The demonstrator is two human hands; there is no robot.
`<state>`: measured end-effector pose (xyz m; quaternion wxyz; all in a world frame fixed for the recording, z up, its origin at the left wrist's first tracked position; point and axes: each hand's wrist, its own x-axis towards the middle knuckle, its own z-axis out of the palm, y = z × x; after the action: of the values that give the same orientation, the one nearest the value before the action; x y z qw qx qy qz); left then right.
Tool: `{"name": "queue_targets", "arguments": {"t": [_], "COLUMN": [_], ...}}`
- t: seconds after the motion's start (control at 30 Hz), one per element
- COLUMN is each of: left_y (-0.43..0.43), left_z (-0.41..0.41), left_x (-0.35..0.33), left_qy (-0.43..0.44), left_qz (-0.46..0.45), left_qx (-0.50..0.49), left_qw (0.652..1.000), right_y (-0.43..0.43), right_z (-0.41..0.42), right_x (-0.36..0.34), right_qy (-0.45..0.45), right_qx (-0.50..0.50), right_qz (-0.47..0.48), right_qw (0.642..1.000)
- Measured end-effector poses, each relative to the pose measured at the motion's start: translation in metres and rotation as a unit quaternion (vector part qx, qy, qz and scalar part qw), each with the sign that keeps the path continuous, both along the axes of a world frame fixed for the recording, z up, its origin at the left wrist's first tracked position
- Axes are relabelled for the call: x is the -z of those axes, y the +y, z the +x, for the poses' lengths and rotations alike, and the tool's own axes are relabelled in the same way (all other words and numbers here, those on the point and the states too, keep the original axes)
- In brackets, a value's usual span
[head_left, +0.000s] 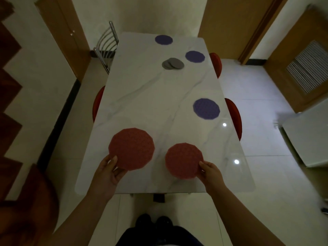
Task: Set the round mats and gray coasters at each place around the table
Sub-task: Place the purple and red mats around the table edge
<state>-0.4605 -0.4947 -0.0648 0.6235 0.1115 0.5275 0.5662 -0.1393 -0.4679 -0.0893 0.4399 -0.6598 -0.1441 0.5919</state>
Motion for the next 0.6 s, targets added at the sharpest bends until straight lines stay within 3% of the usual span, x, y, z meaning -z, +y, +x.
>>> {"name": "queue_targets", "arguments": {"t": [0.37,0.5,0.6], "left_y": [0.001,0.004,0.007], "left_z": [0.006,0.010,0.010], "left_x": [-0.003,-0.005,-0.005], "left_qy": [-0.004,0.000,-0.004], "left_qz": [-0.013,-0.018,-0.012], "left_qx": [-0.003,0.004,0.005], "left_qw": [1.000,1.000,1.000], "right_y": [0.006,0.011,0.015], "right_z": [-0.015,-0.015,-0.015], "right_x": [0.046,0.043,0.043], "right_qy": [-0.147,-0.287,-0.336], "right_qx": [-0.045,-0.107,-0.173], "right_qz": [-0.042,-0.031,-0.047], "right_qw": [0.987,0.951,0.925]}}
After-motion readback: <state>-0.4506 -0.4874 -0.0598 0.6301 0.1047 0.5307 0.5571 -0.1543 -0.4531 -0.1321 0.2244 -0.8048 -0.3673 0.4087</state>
